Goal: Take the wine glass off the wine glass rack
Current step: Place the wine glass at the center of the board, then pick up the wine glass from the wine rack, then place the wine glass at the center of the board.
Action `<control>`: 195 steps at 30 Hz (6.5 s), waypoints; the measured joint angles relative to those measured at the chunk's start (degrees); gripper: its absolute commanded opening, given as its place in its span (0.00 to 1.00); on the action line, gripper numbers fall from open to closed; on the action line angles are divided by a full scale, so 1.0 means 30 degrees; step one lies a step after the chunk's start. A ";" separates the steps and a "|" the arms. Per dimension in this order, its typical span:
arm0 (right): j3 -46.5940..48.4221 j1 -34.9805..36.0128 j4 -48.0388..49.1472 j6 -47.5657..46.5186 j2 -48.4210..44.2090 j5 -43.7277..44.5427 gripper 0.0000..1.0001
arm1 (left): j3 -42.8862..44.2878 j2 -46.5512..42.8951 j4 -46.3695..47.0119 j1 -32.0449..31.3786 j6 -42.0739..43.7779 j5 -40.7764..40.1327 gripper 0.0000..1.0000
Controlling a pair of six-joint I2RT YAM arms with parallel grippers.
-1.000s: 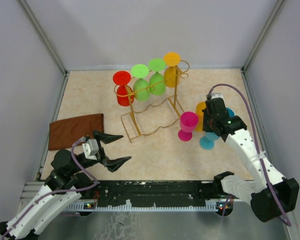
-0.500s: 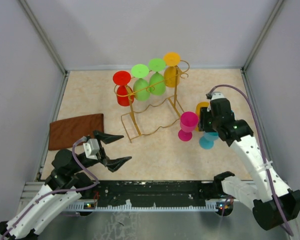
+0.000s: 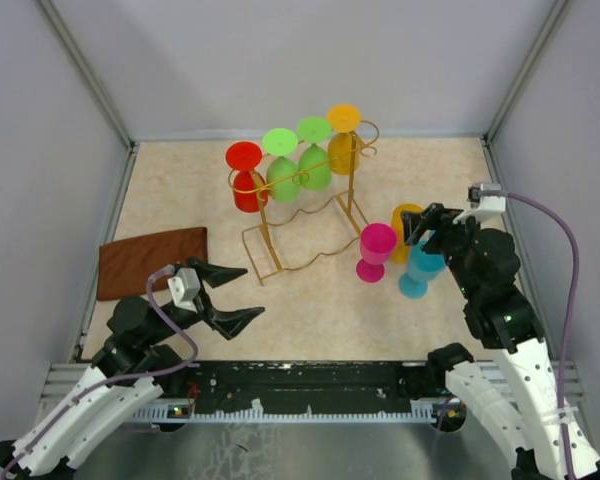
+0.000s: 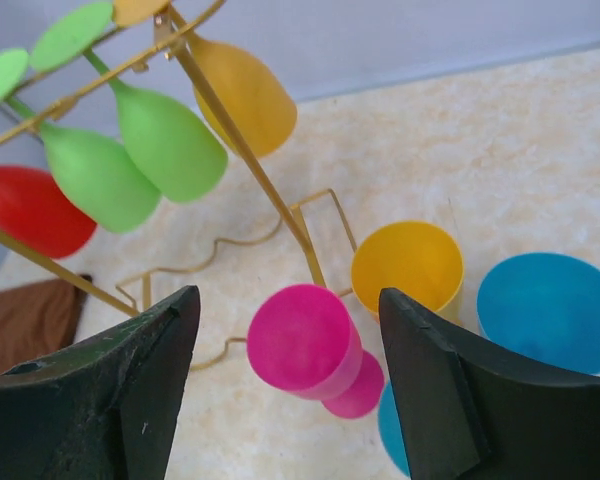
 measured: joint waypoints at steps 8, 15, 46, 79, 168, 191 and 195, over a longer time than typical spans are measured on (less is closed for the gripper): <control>-0.1479 0.0007 0.3920 0.1588 -0.0678 0.1610 0.83 | 0.0000 0.1457 -0.0022 0.0000 -0.1698 -0.2856 1.00; -0.1290 0.0007 0.6863 0.1603 0.1078 0.4204 0.85 | 0.1202 0.3759 -0.1341 0.0000 -0.3483 -0.7002 0.99; 1.5191 -0.5413 0.5821 0.5909 1.8549 -1.3741 0.66 | 0.1785 0.4561 -0.2514 0.0000 -0.6994 -1.0761 1.00; 2.4363 -0.3606 -0.2426 0.0430 2.5995 -1.7464 0.39 | 0.1974 0.4357 -0.3905 0.0000 -0.5894 -1.0477 1.00; 1.4418 -0.4240 0.9690 0.9457 1.9904 -1.0958 0.00 | 0.2543 0.2994 -0.4787 0.0000 -0.6652 -1.0469 1.00; 0.3060 -0.4524 0.8633 0.6142 0.3643 -0.6033 0.00 | 0.2543 0.2506 -0.4830 0.0000 -0.8750 -1.0127 0.99; 0.1625 -0.4524 0.8029 0.6084 0.0182 -0.8495 0.00 | 0.2543 0.2302 -0.5187 0.0000 -0.9238 -0.9588 0.99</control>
